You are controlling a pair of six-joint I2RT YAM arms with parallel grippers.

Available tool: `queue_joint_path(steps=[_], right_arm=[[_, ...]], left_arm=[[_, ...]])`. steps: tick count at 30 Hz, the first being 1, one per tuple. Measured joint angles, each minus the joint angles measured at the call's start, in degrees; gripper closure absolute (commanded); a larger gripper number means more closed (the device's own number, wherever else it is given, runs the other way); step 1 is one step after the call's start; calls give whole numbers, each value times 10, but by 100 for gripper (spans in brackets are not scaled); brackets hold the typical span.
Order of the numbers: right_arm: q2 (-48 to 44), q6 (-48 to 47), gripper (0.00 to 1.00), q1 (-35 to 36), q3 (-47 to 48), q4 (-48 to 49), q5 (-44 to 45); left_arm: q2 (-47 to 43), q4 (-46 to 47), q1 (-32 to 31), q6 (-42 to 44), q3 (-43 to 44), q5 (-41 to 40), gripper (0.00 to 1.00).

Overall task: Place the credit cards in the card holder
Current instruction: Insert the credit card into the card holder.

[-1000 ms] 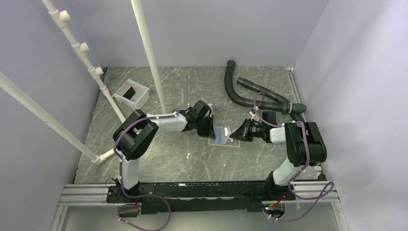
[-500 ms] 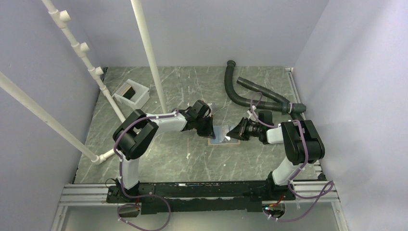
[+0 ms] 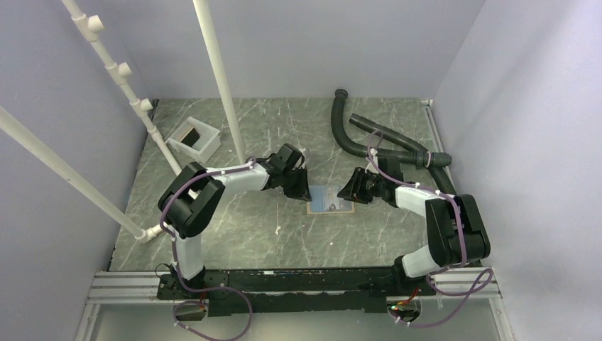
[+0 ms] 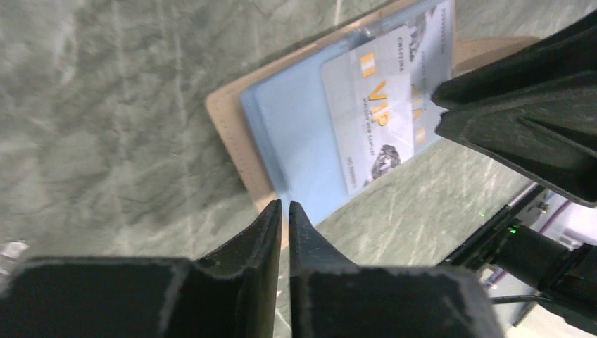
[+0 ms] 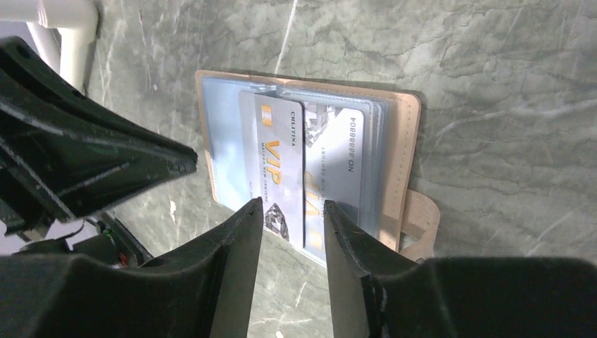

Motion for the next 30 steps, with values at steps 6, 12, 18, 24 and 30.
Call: queue_joint_path(steps=[6,12,18,24,30], right_arm=[[4,-22,64,18,17,-30,17],[26,-19,65,44,31,-21,14],[67,11,64,92,42,22,-1],[73,23,62,112,50,28,-6],[29,-10,50,112,59,-36,53]], left_arm=[[1,-14,8,7,0,-21,100],[17,-17,6,5,1,-31,100],[26,-14,3,4,10,-29,100],[28,-16,1,5,14,-32,100],[28,-23,-2,14,19,-37,100]])
